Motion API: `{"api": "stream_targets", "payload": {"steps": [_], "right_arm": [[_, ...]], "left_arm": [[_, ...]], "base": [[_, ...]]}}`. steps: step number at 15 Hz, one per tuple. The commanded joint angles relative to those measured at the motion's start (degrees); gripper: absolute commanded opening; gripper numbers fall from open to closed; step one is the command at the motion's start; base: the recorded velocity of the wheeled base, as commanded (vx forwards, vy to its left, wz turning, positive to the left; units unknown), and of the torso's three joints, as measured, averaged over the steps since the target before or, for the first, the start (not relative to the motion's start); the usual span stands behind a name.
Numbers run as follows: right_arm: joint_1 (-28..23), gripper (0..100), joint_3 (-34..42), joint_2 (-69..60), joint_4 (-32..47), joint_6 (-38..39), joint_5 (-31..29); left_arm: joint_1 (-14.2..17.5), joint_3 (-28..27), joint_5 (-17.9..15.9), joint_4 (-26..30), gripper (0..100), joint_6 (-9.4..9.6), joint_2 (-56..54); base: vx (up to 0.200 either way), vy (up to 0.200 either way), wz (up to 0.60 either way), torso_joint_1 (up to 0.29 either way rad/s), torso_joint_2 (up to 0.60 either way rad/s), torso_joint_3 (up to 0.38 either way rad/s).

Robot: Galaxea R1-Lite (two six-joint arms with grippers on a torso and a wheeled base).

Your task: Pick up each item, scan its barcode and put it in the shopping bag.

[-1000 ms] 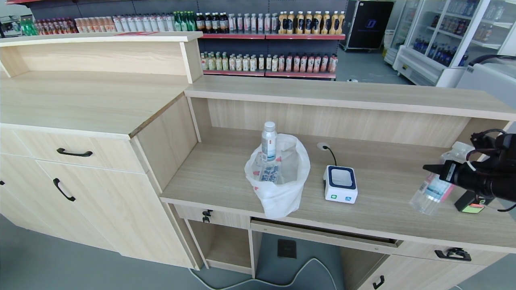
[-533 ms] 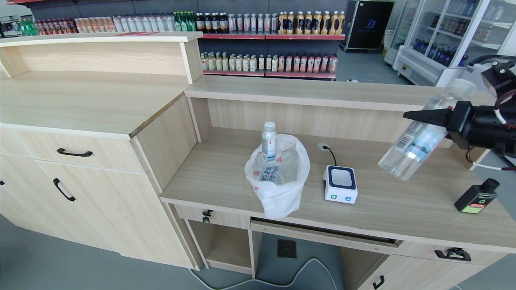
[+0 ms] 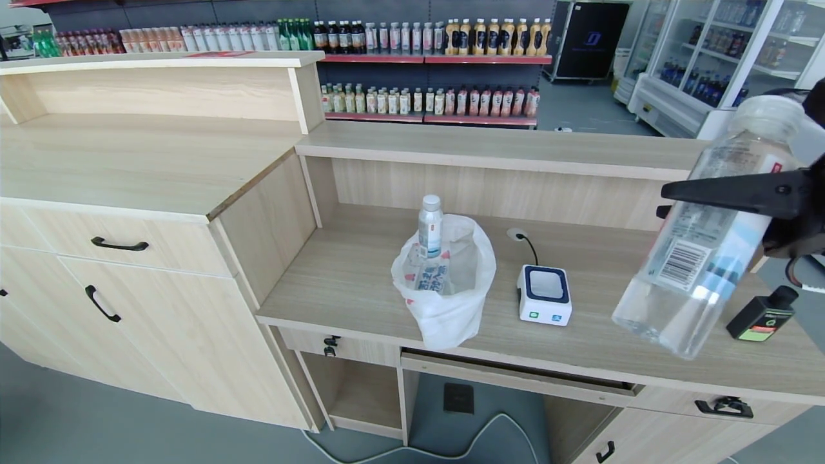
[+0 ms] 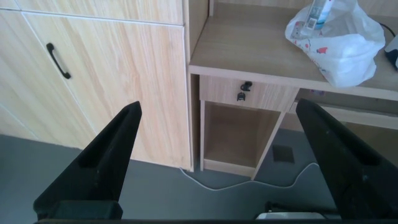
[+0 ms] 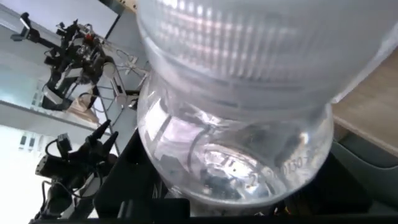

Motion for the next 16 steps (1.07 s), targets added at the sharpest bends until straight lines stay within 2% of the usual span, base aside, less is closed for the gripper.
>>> {"api": "stream_targets", "payload": {"steps": [1,8,16], "right_arm": [[2.15,0,0.08,-2.92,0.60,0.05,0.62],[11.03,0,2.10,-6.09,0.60,-0.30,1.32],[16.83,0,2.62,-5.12,0.08,-2.50,3.25]], "left_arm": [[0.00,0.00,0.00,-0.01,100,0.00,-0.02],[0.00,0.00,0.00,-0.01,100,0.00,-0.02],[0.00,0.00,0.00,-0.01,100,0.00,-0.02]], "base": [[0.000,0.000,0.00,0.000,0.00,0.000],[0.000,0.000,0.00,0.000,0.00,0.000],[0.000,0.000,0.00,0.000,0.00,0.000]]}}
